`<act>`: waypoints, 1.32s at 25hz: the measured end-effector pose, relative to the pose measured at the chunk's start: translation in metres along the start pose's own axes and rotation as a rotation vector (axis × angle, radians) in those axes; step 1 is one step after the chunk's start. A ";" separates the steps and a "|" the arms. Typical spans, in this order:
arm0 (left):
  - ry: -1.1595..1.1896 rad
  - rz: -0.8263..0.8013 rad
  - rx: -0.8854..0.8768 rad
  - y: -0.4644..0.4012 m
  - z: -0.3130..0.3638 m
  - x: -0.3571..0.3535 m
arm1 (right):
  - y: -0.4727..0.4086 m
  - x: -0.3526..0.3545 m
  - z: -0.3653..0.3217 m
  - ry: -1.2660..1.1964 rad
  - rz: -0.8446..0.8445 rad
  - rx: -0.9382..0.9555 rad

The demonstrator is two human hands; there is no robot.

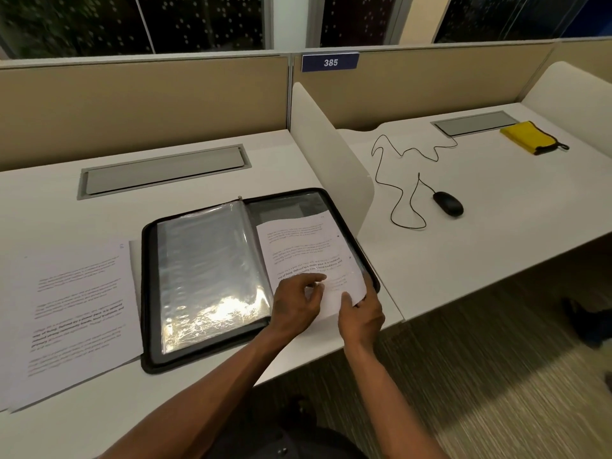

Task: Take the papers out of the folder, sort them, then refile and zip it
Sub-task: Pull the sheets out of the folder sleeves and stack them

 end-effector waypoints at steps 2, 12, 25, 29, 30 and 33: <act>0.040 0.008 -0.008 0.008 -0.002 0.004 | 0.012 0.012 0.012 -0.065 -0.003 -0.045; 0.520 -0.091 0.695 0.121 -0.041 -0.015 | 0.080 0.085 0.037 -0.416 0.143 -0.183; 1.155 -0.808 0.902 0.161 0.020 -0.076 | 0.147 0.231 -0.032 -0.248 0.539 -0.046; 1.127 -0.733 0.712 0.134 0.029 -0.039 | 0.148 0.213 -0.056 -0.353 0.467 0.061; 1.117 -0.658 0.684 0.124 0.026 -0.022 | 0.144 0.199 -0.063 -0.377 0.414 0.069; 1.118 -0.416 0.617 0.099 0.010 0.039 | 0.132 0.142 -0.078 -0.443 0.223 0.055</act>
Point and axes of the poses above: each hand's wrist, its own y-axis away from the middle knuckle, its own x-axis out of the back of the hand, z = x × y, the point moved 10 cm from there along -y, towards the middle knuckle, and after that the axes turned 6 degrees about -z, right-handed, at the moved point
